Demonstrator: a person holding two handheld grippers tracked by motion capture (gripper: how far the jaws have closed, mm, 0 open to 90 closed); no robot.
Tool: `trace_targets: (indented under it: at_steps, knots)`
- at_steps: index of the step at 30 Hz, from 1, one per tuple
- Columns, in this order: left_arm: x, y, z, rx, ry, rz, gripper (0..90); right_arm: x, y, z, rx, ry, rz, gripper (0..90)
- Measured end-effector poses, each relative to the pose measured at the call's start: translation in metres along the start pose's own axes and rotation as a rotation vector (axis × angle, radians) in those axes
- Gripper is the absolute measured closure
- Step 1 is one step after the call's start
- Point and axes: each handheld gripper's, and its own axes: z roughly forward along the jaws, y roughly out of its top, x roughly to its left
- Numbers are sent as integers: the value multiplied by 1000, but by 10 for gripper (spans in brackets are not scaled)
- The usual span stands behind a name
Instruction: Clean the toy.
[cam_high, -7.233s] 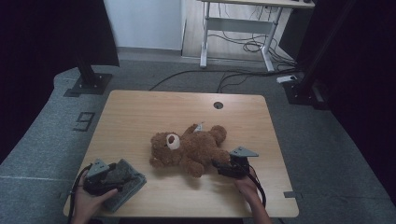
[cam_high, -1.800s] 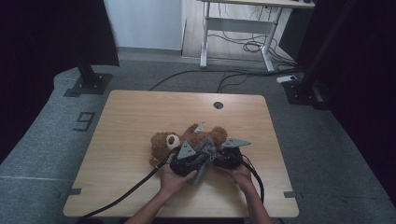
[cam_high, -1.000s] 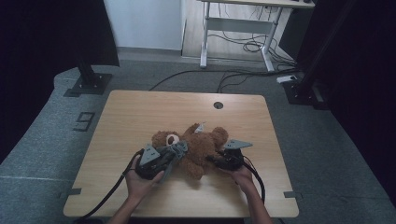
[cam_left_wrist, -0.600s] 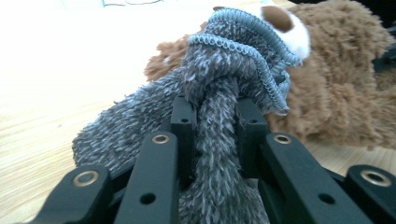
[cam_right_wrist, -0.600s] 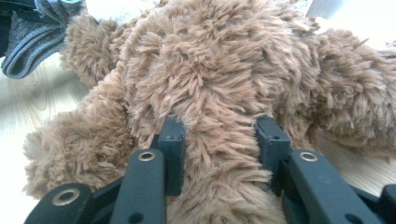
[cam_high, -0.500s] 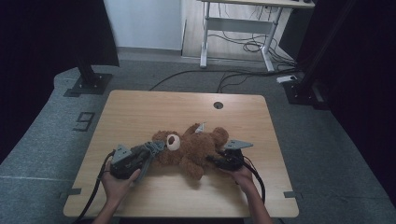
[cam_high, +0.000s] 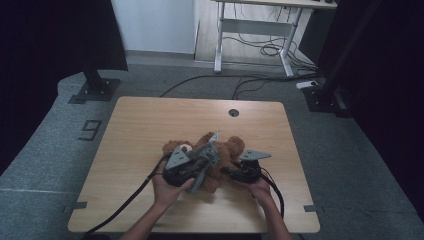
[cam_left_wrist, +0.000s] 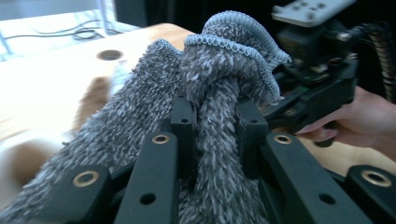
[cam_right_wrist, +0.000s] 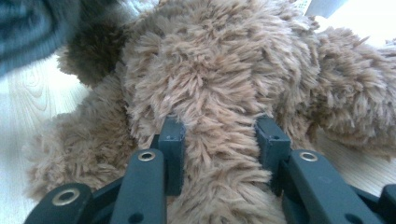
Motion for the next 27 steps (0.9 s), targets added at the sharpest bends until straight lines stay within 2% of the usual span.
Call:
trace_targets:
  at_steps: [2, 5, 7, 10, 13, 18, 27]
  knots:
    - [-4, -1, 13, 26, 2, 12, 735, 0, 0, 0, 1, 1, 1, 627]
    - [-1, -14, 29, 95, 15, 16, 735, 0, 0, 0, 2, -2, -2, 627]
    - [0, -19, 29, 93, 19, 22, 736, 1, 0, 0, 8, -1, -7, 628]
    - [2, -22, 22, 90, 39, 24, 736, 0, -1, 0, 7, 2, -7, 628]
    - [12, -28, 11, 84, 64, -1, 737, 0, -1, 0, 6, 3, -4, 628]
    - [27, -36, -15, 56, 95, -44, 736, 0, -1, 0, 3, 7, -8, 628]
    - [45, -48, -58, 7, 153, -70, 735, -1, -2, -1, -1, 14, -5, 627]
